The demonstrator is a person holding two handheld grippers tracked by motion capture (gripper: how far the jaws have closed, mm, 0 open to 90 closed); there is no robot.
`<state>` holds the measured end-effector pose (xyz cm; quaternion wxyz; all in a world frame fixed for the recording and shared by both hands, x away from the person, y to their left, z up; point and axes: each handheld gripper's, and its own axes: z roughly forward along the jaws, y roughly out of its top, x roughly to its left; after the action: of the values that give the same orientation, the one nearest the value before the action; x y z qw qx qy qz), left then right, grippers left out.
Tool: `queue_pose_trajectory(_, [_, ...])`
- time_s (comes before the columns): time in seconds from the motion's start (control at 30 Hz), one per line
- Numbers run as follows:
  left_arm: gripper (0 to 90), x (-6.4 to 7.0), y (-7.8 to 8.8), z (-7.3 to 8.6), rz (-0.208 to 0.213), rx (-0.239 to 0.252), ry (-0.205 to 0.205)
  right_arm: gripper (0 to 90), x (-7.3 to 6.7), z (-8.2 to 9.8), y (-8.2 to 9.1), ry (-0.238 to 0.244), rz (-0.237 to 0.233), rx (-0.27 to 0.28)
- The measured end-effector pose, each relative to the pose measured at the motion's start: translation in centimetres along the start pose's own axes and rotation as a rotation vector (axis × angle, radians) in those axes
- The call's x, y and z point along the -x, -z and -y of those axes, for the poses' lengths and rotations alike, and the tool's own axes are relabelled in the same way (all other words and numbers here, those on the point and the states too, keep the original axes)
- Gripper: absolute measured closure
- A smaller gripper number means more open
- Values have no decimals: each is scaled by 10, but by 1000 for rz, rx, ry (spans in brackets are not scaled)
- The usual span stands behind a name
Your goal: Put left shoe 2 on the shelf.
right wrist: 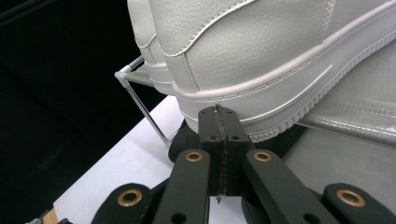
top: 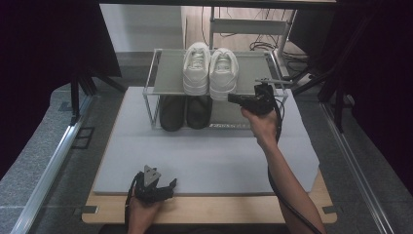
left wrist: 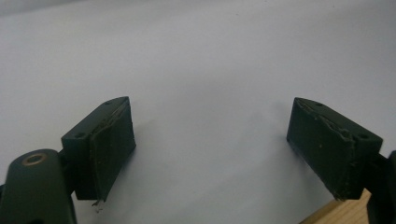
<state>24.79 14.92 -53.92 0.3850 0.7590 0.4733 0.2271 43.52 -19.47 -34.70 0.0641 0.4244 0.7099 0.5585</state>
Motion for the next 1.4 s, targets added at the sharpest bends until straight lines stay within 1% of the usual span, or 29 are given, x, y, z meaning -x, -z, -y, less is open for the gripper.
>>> queue_pose_trajectory(0.2, [148, 0, 0, 0, 0, 0, 0, 899, -1, 1, 2, 4, 3, -9])
queue_pose_trajectory(0.27, [148, 0, 0, 0, 0, 0, 0, 899, -1, 2, 2, 0, -29, -13])
queue_pose_trajectory(0.37, [148, 0, 0, 0, 0, 0, -1, 899, -5, 3, -4, 25, -24, -29])
queue_pose_trajectory(0.53, [148, 0, 0, 0, 0, 0, 0, 899, -7, 3, -8, 25, -28, -18])
queue_pose_trajectory(0.6, [148, 0, 0, 0, 0, 0, -1, 899, -7, 3, -8, 14, -37, -18])
queue_pose_trajectory(0.73, [148, 0, 0, 0, 0, -1, -1, 899, -7, 3, -11, 18, -45, -11])
queue_pose_trajectory(0.8, [149, 0, 0, 0, 0, -1, -1, 899, -8, 3, -13, 18, -50, -17])
queue_pose_trajectory(0.93, [148, 0, 0, 0, 0, -1, -1, 900, -10, 2, -13, 33, -32, -18])
queue_pose_trajectory(1.03, [148, 0, 0, 0, 0, 0, -1, 900, -10, 1, -11, 59, 1, -28])
queue_pose_trajectory(1.1, [148, 0, 0, 0, 0, 0, 1, 900, -8, 0, -9, 53, 25, -30])
queue_pose_trajectory(1.13, [148, 0, 0, 0, 0, 0, 2, 900, -5, 0, -9, 46, 22, -29])
queue_pose_trajectory(1.17, [148, 0, 0, 0, 0, 0, 2, 900, -3, 0, -8, 39, 8, -27])
queue_pose_trajectory(1.2, [148, 0, 0, 0, 0, 0, 2, 900, -3, 0, -9, 35, 5, -28])
queue_pose_trajectory(1.33, [148, 0, 0, 0, 0, 0, 1, 900, -6, -2, -12, 57, 36, -24])
queue_pose_trajectory(1.4, [149, 0, 0, 0, 0, 0, 1, 900, -7, -2, -14, 47, 31, -21])
